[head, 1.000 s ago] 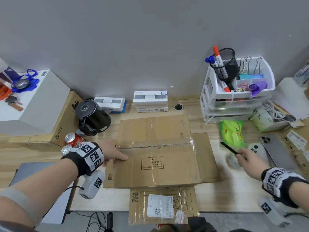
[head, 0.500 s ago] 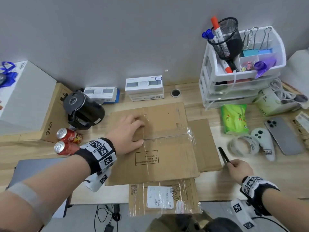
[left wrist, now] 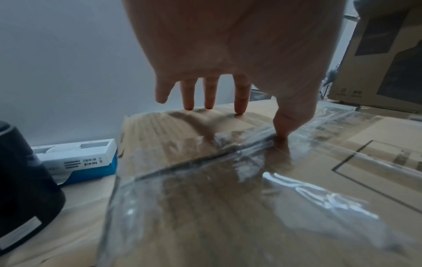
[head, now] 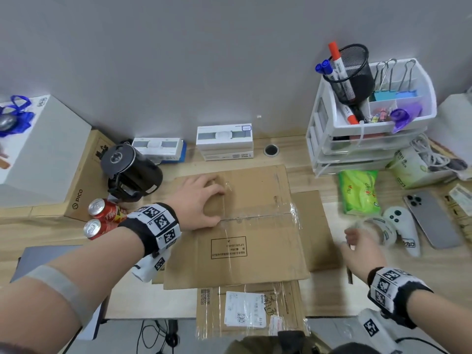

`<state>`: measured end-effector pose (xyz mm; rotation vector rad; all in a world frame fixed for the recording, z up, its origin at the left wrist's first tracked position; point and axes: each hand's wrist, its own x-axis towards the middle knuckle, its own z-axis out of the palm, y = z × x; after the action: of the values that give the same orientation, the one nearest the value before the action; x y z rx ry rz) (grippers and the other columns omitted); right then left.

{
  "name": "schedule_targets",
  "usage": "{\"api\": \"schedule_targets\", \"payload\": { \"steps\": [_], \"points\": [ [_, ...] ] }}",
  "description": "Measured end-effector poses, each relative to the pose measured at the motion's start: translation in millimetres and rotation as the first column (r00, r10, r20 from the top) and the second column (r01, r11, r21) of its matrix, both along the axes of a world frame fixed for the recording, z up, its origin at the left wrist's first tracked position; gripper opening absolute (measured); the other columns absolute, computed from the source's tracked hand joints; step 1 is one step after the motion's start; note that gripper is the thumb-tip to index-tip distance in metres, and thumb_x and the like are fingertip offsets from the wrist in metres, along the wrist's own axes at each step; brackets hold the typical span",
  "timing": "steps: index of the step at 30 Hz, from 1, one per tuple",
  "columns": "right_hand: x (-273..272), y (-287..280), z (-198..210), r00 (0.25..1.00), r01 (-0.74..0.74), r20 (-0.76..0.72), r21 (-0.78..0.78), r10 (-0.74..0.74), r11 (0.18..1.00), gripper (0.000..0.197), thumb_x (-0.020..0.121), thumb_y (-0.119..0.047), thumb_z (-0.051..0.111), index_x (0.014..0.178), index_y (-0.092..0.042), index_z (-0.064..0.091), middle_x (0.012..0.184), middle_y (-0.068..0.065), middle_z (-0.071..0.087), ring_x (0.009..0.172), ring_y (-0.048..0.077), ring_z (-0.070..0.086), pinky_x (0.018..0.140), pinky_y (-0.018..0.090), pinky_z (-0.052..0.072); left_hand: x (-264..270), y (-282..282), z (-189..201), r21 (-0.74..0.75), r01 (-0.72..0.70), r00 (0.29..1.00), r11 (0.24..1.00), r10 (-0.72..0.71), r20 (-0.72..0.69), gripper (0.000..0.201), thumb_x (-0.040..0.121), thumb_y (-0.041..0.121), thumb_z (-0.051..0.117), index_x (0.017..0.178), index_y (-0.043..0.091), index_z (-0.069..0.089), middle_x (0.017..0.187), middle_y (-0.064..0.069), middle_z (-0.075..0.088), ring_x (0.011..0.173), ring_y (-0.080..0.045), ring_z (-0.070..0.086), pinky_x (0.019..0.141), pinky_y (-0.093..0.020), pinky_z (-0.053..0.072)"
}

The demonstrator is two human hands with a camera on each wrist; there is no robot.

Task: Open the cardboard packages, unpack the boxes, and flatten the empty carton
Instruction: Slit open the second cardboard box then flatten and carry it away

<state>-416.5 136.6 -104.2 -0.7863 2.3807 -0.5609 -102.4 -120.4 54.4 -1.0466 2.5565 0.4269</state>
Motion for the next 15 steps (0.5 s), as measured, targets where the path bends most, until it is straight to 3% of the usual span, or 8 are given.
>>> {"api": "schedule_targets", "payload": {
  "steps": [3,7,9,11,15],
  "points": [
    [-7,-18,11,0.998,-0.032,-0.057,-0.017,0.031,0.999,0.024,0.082,-0.008,0.065,0.106,-0.006,0.061,0.094,0.005,0.060,0.091,0.025,0.059,0.086,0.036,0.049,-4,1,2,-0.012,0.010,0.999,1.000,-0.010,0.033,0.073,0.076,0.059,0.067,0.142,0.038,0.045,0.160,0.002,0.026,0.145,-0.025,0.025,0.122,-0.044,0.019],
    [-20,-7,7,1.000,0.008,-0.015,0.338,-0.003,0.941,0.010,0.085,-0.012,0.062,0.087,-0.004,0.057,0.085,0.013,0.065,0.074,0.026,0.059,0.061,0.027,0.045,-8,5,4,-0.012,0.007,0.998,1.000,-0.006,0.059,0.076,0.075,0.059,0.068,0.143,0.036,0.043,0.160,0.001,0.024,0.146,-0.026,0.025,0.120,-0.043,0.024],
    [-19,10,-3,1.000,0.001,0.000,0.502,-0.001,0.865,0.013,0.088,-0.016,0.059,0.093,-0.004,0.056,0.086,0.012,0.064,0.073,0.024,0.059,0.054,0.026,0.041,-11,5,2,-0.001,-0.001,0.998,1.000,0.001,0.060,0.077,0.074,0.058,0.069,0.143,0.035,0.042,0.159,0.001,0.023,0.146,-0.026,0.023,0.118,-0.043,0.027],
    [-15,24,-18,0.999,0.009,0.031,0.554,-0.032,0.833,0.024,0.089,-0.018,0.059,0.106,-0.003,0.052,0.098,0.014,0.063,0.081,0.027,0.058,0.063,0.029,0.044,-10,5,0,0.010,-0.009,0.999,1.000,0.009,0.048,0.077,0.074,0.056,0.070,0.142,0.034,0.042,0.159,0.001,0.023,0.146,-0.025,0.022,0.117,-0.043,0.028],
    [-4,38,-34,0.998,0.003,0.049,0.509,-0.032,0.861,0.031,0.081,-0.020,0.066,0.102,-0.008,0.047,0.089,0.010,0.057,0.079,0.030,0.056,0.070,0.033,0.050,-7,5,-4,0.015,-0.022,1.000,1.000,0.022,0.012,0.075,0.073,0.054,0.071,0.140,0.034,0.044,0.157,0.000,0.025,0.146,-0.027,0.021,0.117,-0.042,0.031]
  ]
}}
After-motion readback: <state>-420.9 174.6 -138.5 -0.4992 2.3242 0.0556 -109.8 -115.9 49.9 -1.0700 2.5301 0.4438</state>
